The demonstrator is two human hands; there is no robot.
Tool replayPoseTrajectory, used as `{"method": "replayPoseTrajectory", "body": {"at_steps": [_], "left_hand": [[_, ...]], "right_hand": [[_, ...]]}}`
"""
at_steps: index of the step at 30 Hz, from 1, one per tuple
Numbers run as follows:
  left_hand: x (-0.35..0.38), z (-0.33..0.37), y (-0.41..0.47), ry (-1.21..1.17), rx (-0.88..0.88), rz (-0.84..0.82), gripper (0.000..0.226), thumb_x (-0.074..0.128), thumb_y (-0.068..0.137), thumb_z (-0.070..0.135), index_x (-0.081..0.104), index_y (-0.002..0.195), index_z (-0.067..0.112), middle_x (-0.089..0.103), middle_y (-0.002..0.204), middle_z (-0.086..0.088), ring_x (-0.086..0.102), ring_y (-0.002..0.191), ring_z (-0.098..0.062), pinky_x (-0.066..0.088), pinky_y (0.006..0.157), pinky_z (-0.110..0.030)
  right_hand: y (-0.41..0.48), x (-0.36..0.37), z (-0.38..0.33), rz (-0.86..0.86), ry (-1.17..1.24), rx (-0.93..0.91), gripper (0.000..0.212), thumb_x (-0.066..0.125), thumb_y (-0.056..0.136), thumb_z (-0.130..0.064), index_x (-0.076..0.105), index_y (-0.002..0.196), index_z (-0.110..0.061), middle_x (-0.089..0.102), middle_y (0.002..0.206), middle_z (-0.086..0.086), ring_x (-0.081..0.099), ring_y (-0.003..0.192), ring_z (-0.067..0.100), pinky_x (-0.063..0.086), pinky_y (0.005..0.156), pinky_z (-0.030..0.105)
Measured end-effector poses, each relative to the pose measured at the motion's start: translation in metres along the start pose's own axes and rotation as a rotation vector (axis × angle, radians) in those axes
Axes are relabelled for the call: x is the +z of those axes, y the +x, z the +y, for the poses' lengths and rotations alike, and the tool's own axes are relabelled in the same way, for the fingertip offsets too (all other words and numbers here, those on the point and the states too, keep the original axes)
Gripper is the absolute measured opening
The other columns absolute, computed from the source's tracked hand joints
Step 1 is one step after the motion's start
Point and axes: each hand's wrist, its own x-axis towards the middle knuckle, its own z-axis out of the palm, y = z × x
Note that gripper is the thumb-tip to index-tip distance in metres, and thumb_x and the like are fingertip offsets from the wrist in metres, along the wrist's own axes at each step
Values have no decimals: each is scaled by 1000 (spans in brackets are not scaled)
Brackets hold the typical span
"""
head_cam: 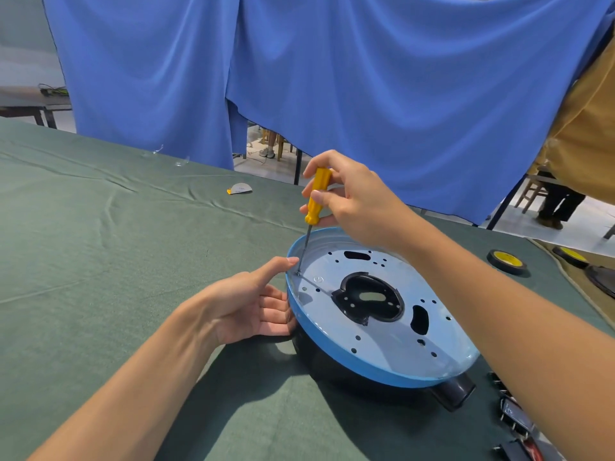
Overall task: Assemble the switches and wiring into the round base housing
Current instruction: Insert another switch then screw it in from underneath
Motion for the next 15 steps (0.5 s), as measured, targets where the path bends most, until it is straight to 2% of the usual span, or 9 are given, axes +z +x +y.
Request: {"method": "replayPoseTrajectory", "body": {"at_steps": [6, 9, 11, 15], "left_hand": [[11, -6, -10, 81, -14, -29, 85, 85, 55, 44, 55, 112, -11, 70, 89, -23, 70, 74, -30, 60, 65, -37], [25, -15, -10, 92, 3, -55, 86, 83, 57, 43, 54, 114, -13, 71, 86, -24, 72, 72, -31, 59, 62, -36], [33, -20, -9, 103, 1, -66, 86, 82, 57, 44, 53, 113, -13, 71, 80, -22, 72, 68, -30, 59, 60, -35], [40, -25, -10, 132, -4, -88, 80, 84, 55, 46, 59, 105, -11, 71, 82, -23, 71, 72, -32, 60, 64, -36]], "right_hand": [[-13, -8, -10, -47, -8, 6, 15, 56, 96, -6, 55, 110, -12, 59, 105, 18, 70, 88, 24, 61, 72, 40], [-21, -13, -15, -8, -152, -29, 14, 65, 92, -15, 58, 103, -13, 62, 93, 15, 69, 81, 28, 61, 68, 39], [-26, -16, -17, 43, -279, -25, 20, 70, 88, -25, 57, 97, -12, 63, 85, 13, 66, 81, 30, 58, 71, 44], [-32, -19, -17, 88, -390, 95, 30, 69, 85, -37, 50, 88, -13, 64, 82, 12, 63, 85, 34, 54, 78, 46]]}}
